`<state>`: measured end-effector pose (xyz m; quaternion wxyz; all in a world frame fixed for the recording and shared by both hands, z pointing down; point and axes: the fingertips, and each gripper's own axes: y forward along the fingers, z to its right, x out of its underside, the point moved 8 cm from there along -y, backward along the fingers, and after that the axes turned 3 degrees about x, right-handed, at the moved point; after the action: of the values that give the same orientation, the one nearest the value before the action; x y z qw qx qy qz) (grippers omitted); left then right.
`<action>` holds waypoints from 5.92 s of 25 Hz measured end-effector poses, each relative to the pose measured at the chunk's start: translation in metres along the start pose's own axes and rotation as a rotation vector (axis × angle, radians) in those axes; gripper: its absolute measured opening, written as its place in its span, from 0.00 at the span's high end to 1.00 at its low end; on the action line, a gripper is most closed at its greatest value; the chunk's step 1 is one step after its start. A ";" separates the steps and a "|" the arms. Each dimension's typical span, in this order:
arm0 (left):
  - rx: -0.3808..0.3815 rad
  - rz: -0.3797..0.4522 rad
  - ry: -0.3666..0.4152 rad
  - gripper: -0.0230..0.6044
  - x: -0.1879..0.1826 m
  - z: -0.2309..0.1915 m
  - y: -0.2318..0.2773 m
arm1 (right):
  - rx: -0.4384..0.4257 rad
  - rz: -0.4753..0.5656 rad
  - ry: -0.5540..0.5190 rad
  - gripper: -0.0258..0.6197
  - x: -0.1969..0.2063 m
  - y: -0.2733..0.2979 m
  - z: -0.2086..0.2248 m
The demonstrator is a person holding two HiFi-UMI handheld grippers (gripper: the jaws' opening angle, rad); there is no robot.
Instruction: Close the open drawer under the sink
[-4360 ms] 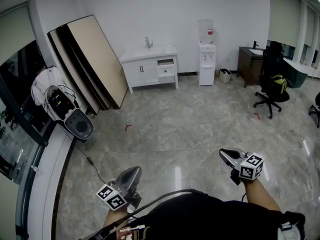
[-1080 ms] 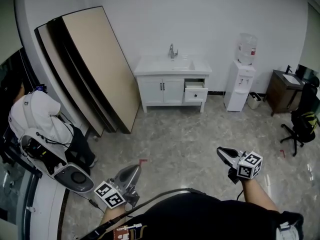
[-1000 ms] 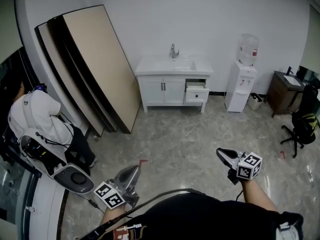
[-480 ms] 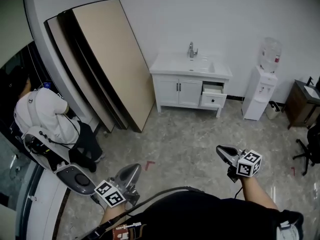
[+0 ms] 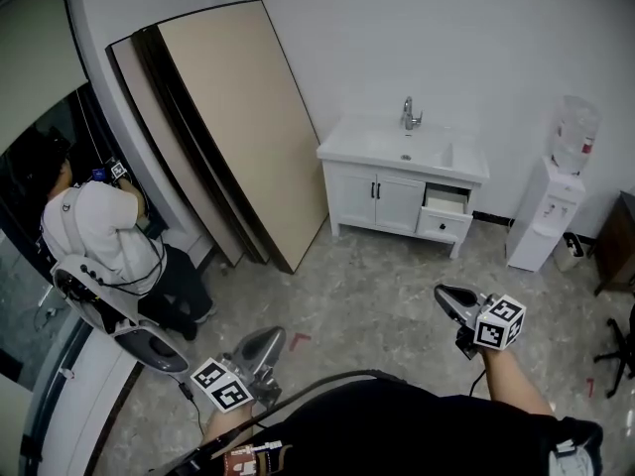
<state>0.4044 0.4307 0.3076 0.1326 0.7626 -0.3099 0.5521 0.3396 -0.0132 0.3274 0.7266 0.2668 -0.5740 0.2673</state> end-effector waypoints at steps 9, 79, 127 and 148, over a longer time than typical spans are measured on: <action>0.003 -0.020 -0.028 0.96 0.003 -0.034 0.060 | 0.033 -0.028 0.038 0.94 0.008 0.011 0.061; 0.096 -0.040 -0.052 0.96 -0.113 -0.468 0.445 | 0.117 -0.023 0.032 0.94 -0.109 0.378 0.459; 0.129 -0.016 -0.057 0.96 -0.177 -0.702 0.707 | 0.111 -0.011 -0.040 0.94 -0.212 0.585 0.720; 0.301 -0.122 -0.103 0.96 -0.160 -0.756 0.850 | 0.294 -0.005 0.032 0.94 -0.199 0.570 0.814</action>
<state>-0.7277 0.2373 0.3092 0.0341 0.8185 -0.1830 0.5435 -0.6583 -0.1873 0.3405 0.6893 0.3674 -0.5163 0.3511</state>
